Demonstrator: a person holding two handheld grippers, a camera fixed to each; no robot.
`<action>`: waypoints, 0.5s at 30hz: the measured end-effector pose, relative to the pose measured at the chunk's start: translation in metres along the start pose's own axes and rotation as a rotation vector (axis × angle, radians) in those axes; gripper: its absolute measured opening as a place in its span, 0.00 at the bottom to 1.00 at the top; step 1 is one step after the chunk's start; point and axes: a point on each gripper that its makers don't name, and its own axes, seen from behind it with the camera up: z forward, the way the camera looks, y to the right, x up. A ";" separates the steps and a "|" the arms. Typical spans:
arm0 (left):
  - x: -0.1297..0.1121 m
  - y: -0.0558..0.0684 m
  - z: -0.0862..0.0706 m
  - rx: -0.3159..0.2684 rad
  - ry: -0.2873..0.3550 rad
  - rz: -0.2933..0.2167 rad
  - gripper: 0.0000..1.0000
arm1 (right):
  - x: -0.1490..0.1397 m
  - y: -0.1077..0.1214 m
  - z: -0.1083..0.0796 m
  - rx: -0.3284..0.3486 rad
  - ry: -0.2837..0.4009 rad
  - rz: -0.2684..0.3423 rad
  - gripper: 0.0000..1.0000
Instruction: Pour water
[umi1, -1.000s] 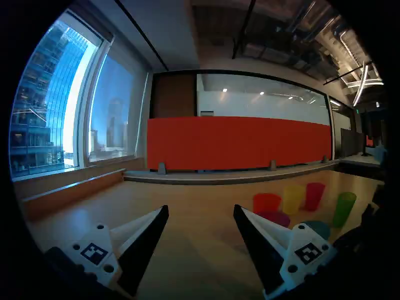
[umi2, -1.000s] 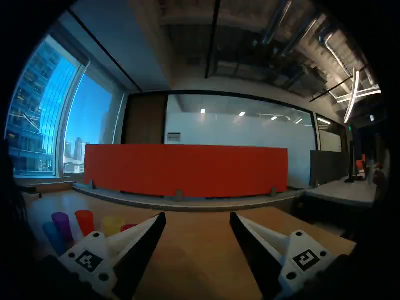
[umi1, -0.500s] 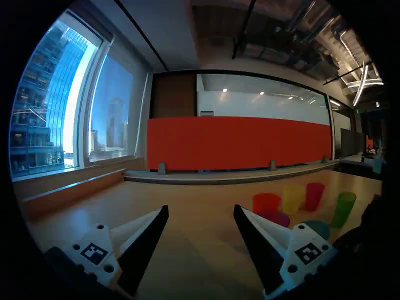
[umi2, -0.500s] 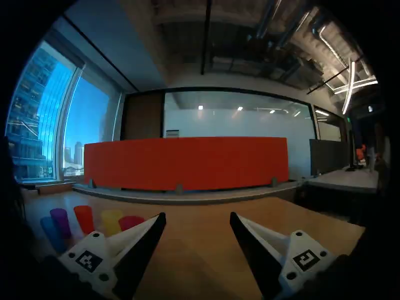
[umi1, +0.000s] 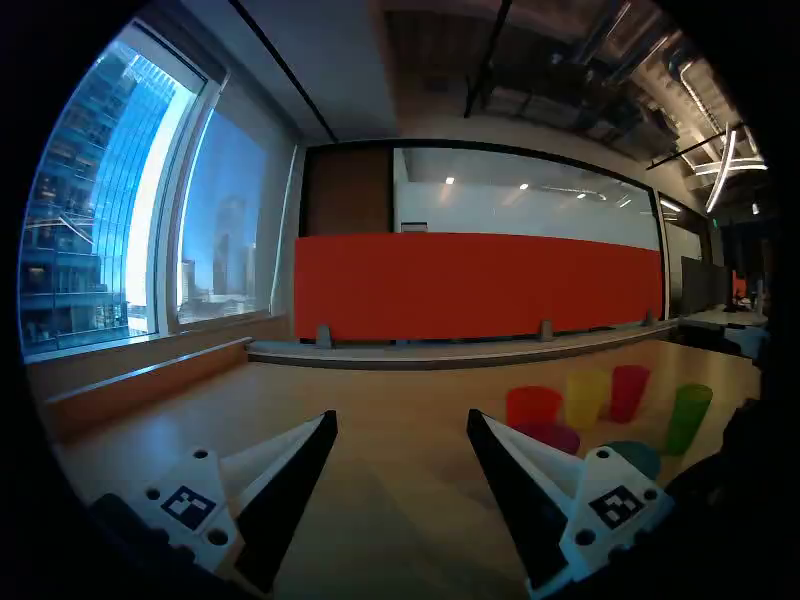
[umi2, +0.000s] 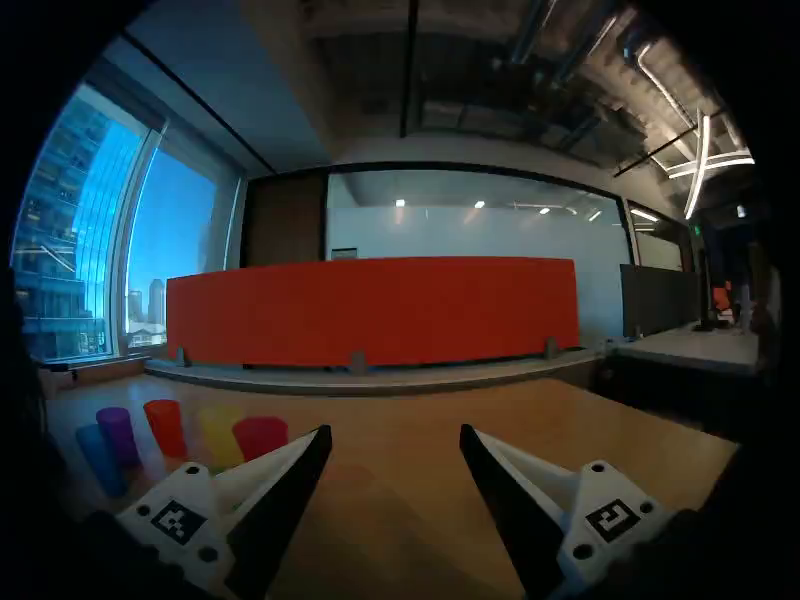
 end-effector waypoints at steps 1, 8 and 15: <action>0.000 0.000 0.000 0.000 0.000 0.000 0.97 | 0.000 -0.001 0.000 0.001 -0.002 -0.001 0.99; 0.000 -0.001 0.000 0.000 0.000 0.000 0.97 | -0.005 -0.004 0.001 0.004 -0.020 -0.015 0.99; 0.000 -0.001 0.000 0.000 0.000 0.000 0.97 | -0.007 -0.006 0.000 0.004 -0.030 -0.029 0.99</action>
